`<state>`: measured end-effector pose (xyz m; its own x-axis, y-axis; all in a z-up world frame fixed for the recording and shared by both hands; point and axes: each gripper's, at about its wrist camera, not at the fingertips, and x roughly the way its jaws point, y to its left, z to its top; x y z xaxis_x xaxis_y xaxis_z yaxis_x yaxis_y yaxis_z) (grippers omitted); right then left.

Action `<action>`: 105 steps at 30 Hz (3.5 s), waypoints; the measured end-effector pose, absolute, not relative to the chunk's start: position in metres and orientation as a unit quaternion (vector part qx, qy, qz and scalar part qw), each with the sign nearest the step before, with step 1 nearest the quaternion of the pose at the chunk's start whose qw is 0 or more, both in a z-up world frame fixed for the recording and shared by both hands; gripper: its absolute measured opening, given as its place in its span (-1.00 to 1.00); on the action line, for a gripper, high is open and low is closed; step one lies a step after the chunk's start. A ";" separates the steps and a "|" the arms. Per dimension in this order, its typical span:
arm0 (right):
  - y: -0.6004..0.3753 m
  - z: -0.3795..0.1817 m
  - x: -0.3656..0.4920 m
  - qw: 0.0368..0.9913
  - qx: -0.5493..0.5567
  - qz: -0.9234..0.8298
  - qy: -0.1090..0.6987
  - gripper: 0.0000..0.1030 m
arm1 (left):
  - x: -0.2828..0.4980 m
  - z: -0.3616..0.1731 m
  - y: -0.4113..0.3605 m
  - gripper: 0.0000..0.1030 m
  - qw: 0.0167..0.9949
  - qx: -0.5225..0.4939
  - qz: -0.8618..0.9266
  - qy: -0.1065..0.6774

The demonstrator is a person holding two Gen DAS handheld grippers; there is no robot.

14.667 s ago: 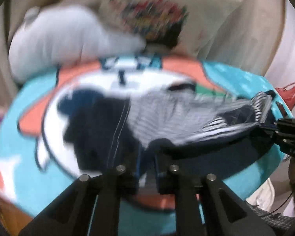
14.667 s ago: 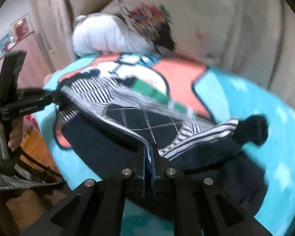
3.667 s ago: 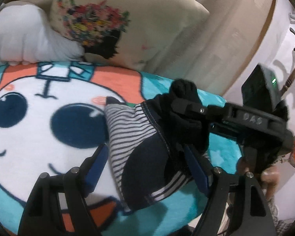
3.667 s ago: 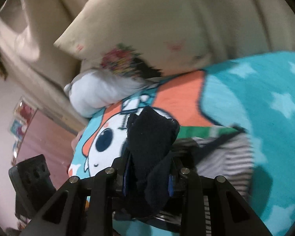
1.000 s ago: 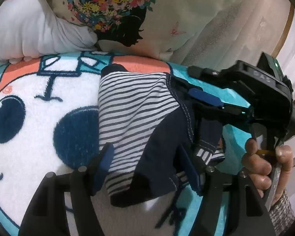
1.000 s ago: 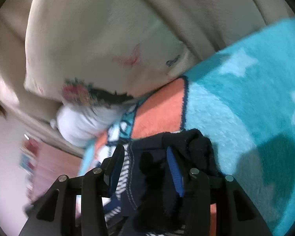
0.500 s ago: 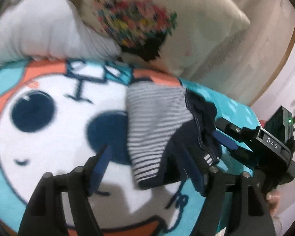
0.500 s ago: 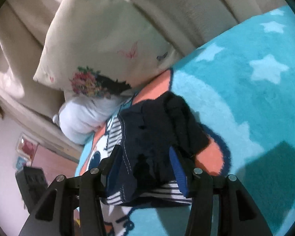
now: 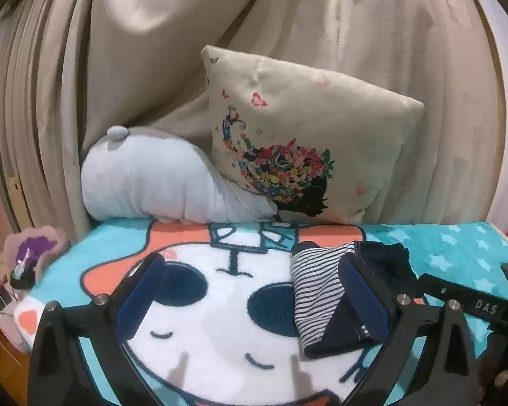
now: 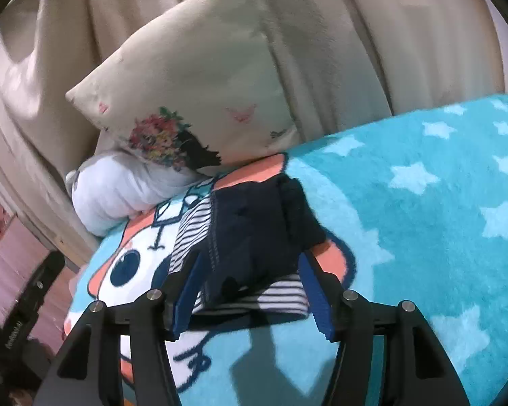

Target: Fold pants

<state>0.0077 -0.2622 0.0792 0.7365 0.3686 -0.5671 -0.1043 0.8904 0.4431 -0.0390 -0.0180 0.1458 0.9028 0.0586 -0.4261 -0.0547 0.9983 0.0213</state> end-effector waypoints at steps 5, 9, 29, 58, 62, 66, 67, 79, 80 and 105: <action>-0.251 0.082 -0.004 0.919 0.163 0.136 0.333 0.24 | -0.054 0.152 -0.023 1.00 0.979 0.027 0.061 0.195; -0.249 0.082 -0.012 0.924 0.147 0.132 0.329 0.25 | -0.063 0.157 -0.018 1.00 0.980 0.016 0.079 0.181; -0.238 0.063 -0.007 0.920 0.108 0.106 0.361 0.26 | -0.031 0.116 -0.019 1.00 0.944 -0.015 0.031 0.329; -0.222 0.057 -0.006 0.921 0.062 0.089 0.373 0.32 | -0.025 0.097 -0.011 1.00 0.927 -0.029 0.014 0.373; -0.221 0.056 -0.006 0.921 0.061 0.089 0.374 0.32 | -0.024 0.095 -0.010 1.00 0.925 -0.033 0.011 0.379; -0.220 0.055 -0.006 0.921 0.059 0.088 0.374 0.33 | -0.023 0.094 -0.010 1.00 0.924 -0.033 0.011 0.381; -0.220 0.055 -0.006 0.921 0.059 0.088 0.374 0.34 | -0.023 0.094 -0.010 1.00 0.924 -0.033 0.012 0.380; -0.225 0.049 -0.002 0.918 0.070 0.086 0.382 0.35 | -0.017 0.084 -0.009 1.00 0.916 -0.039 0.008 0.399; -0.226 0.048 -0.002 0.917 0.072 0.086 0.383 0.35 | -0.016 0.082 -0.009 1.00 0.915 -0.038 0.009 0.402; -0.273 0.051 0.013 0.904 0.146 0.086 0.392 0.36 | -0.010 0.026 -0.003 1.00 0.885 0.011 -0.011 0.466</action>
<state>0.0132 -0.2731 0.0506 0.6774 0.2705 -0.6841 -0.0413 0.9424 0.3318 -0.0098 -0.0027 0.0256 0.5654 -0.0091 -0.8248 0.0298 0.9995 0.0094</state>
